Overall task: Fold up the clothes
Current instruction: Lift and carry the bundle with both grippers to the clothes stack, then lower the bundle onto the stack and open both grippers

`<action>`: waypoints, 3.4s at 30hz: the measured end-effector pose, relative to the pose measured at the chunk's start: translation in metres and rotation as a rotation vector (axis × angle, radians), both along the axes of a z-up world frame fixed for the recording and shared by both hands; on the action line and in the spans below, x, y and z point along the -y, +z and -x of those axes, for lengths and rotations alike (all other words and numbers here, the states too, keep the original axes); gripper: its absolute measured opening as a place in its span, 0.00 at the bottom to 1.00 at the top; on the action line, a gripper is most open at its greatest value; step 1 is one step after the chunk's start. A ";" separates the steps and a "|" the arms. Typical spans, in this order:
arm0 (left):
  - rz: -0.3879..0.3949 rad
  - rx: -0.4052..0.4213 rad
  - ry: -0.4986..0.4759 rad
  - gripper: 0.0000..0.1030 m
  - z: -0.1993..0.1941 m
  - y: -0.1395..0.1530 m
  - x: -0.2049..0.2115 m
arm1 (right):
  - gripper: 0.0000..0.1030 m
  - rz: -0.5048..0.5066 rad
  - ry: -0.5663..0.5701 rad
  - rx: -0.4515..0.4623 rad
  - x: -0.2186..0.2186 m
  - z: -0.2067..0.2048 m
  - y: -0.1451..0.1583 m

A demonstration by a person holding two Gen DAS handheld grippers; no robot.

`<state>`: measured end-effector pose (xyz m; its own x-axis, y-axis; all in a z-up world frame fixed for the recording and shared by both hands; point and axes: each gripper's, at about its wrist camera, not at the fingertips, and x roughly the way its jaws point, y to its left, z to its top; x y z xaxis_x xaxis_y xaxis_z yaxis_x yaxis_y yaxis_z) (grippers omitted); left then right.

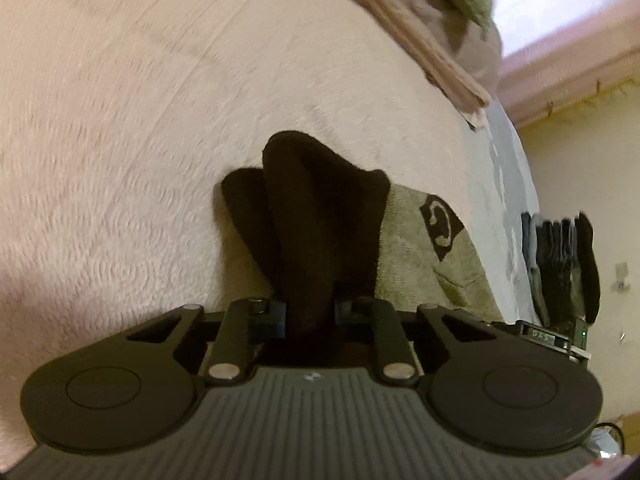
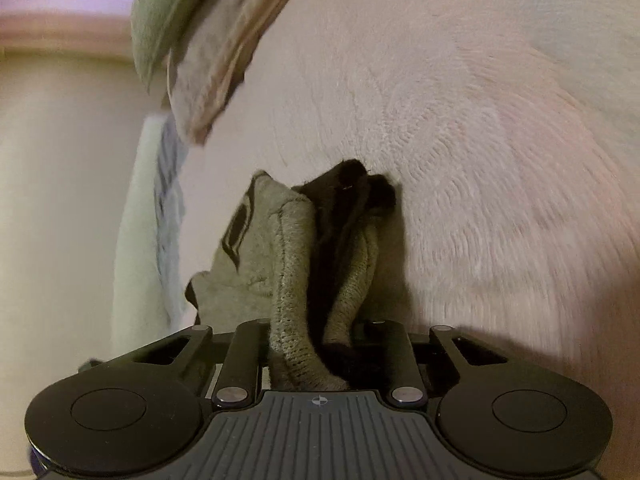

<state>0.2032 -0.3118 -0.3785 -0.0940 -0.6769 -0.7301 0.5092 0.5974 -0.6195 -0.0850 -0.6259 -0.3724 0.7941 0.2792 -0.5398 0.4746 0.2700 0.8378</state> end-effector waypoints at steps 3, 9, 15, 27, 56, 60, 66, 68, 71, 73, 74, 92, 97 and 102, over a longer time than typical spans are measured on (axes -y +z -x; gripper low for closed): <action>-0.005 0.021 -0.022 0.14 0.006 0.022 0.000 | 0.17 -0.006 -0.076 -0.008 -0.018 0.019 0.014; -0.068 0.036 -0.123 0.13 0.031 0.081 0.009 | 0.17 -0.026 -0.225 -0.011 -0.054 0.074 0.070; -0.051 0.080 -0.251 0.13 0.078 0.149 0.038 | 0.17 -0.015 -0.359 0.006 -0.064 0.144 0.136; 0.109 0.127 -0.472 0.13 0.219 0.242 0.202 | 0.17 0.139 -0.563 0.054 0.042 0.295 0.256; 0.343 0.183 -0.489 0.13 0.403 0.294 0.730 | 0.17 0.350 -0.551 0.134 0.580 0.431 0.330; 0.312 0.150 -0.483 0.13 0.398 0.261 0.741 | 0.17 0.316 -0.553 0.108 0.591 0.435 0.300; 0.242 0.145 -0.441 0.30 0.391 0.197 0.765 | 0.35 0.342 -0.616 -0.075 0.600 0.435 0.251; 0.231 0.169 -0.424 0.30 0.387 0.189 0.765 | 0.36 0.312 -0.681 -0.048 0.596 0.441 0.243; 0.228 0.285 -0.409 0.36 0.383 0.203 0.760 | 0.41 0.373 -0.739 -0.095 0.588 0.446 0.258; 0.215 0.388 -0.385 0.30 0.380 0.222 0.760 | 0.43 0.522 -0.775 -0.224 0.577 0.442 0.283; 0.215 0.420 -0.374 0.29 0.382 0.231 0.758 | 0.43 0.605 -0.771 -0.265 0.572 0.436 0.295; 0.271 0.656 -0.619 0.29 0.473 0.207 0.823 | 0.42 1.065 -0.477 -0.500 0.565 0.335 0.265; 0.253 0.640 -0.573 0.29 0.465 0.232 0.789 | 0.43 1.016 -0.570 -0.444 0.524 0.374 0.314; 0.252 0.631 -0.577 0.30 0.469 0.248 0.744 | 0.43 0.982 -0.517 -0.366 0.464 0.380 0.333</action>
